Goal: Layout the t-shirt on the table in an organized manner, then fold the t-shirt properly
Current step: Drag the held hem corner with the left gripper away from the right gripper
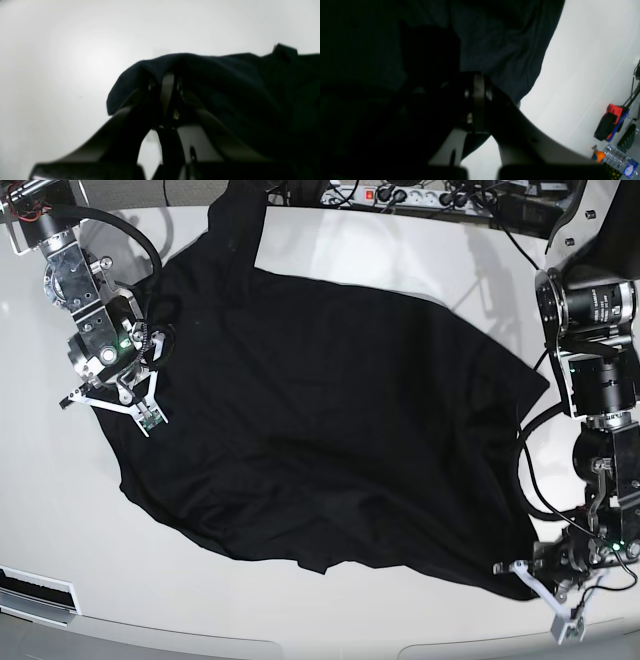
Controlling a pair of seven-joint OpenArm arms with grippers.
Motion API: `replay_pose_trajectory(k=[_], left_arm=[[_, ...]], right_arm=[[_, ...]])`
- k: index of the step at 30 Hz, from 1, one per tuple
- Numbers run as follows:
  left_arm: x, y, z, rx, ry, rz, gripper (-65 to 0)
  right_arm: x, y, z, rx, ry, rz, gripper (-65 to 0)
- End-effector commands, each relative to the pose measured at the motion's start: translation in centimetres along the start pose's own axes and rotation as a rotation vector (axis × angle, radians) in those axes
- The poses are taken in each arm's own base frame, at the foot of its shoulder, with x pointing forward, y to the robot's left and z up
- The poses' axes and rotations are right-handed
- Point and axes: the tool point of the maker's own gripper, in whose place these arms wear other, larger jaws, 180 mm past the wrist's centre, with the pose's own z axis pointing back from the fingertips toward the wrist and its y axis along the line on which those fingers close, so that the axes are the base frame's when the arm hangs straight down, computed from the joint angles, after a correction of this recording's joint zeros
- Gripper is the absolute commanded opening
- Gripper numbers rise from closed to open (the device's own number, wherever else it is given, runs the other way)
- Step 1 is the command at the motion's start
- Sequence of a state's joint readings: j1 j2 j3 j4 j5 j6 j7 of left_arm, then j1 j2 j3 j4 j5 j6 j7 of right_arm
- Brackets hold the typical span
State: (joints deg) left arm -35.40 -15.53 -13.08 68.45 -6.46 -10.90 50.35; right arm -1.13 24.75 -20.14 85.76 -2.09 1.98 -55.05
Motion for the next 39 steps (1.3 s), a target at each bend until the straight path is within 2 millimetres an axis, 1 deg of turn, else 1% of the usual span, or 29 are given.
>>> replay_pose_trajectory(k=[1, 2, 4, 5, 6, 8, 11, 13, 16, 19, 22, 27, 29, 34, 37, 39], left_arm=[[1.9, 1.1, 0.3, 0.018, -0.052, 0.005, -63.2], [1.1, 1.5, -0.1, 0.018, -0.033, 0.014, -54.2], [-0.3, 2.0, -0.7, -0.004, 0.001, 0.047, -33.1], [-1.0, 2.3, -0.9, -0.01, 0.023, 0.066, -25.4], [-1.7, 2.8, -0.9, -0.01, 0.055, 0.076, -21.4], [-3.0, 4.1, -0.4, 0.013, 0.127, 0.071, -20.7], [-3.5, 6.4, 0.6, 0.049, 0.17, 0.067, -20.7], [-4.1, 7.1, 1.3, 0.03, 0.213, 0.096, -21.3], [-6.0, 6.5, 2.4, -0.065, 0.32, 0.072, -22.2], [-8.0, 5.7, 3.1, -0.14, 0.382, 0.072, -22.2], [-10.8, 5.7, 3.2, -0.141, 0.437, 0.073, -22.2], [-16.2, 5.2, 3.8, -0.151, 0.54, 0.068, -22.2], [-18.0, 4.8, 4.1, -0.16, 0.563, 0.074, -22.2], [-21.3, 3.5, 4.5, -0.215, 0.573, 0.094, -22.2], [-22.7, 2.9, 4.4, -0.223, 0.553, 0.1, -22.2], [-23.5, 2.1, 4.2, -0.233, 0.538, 0.11, -22.1]], right_arm=[[0.9, -1.4, 0.3, -0.034, -0.026, -0.003, -65.0], [0.9, -1.4, 0.3, -0.034, -0.025, -0.002, -65.0], [0.8, -1.4, 0.3, -0.03, -0.02, 0.004, -65.0], [0.8, -1.3, 0.3, -0.026, -0.019, 0.011, -65.0], [0.8, -1.2, 0.3, -0.024, -0.019, 0.014, -65.0], [0.9, -1.3, 0.3, -0.024, -0.021, 0.015, -65.0], [0.9, -1.2, 0.3, -0.024, -0.025, 0.015, -65.0], [1.0, -1.2, 0.3, -0.023, -0.03, 0.016, -65.0], [1.2, -1.2, 0.3, -0.023, -0.041, 0.015, -65.0], [1.5, -1.2, 0.3, -0.024, -0.057, 0.013, -65.0], [1.6, -1.3, 0.4, -0.025, -0.058, 0.013, -65.0], [1.6, -1.3, 0.4, -0.026, -0.059, 0.013, -65.0], [1.6, -1.3, 0.4, -0.026, -0.058, 0.012, -65.0], [1.6, -1.3, 0.4, -0.026, -0.057, 0.013, -65.0], [1.6, -1.4, 0.4, -0.029, -0.058, 0.008, -65.0], [1.6, -1.4, 0.4, -0.03, -0.059, 0.006, -65.0]])
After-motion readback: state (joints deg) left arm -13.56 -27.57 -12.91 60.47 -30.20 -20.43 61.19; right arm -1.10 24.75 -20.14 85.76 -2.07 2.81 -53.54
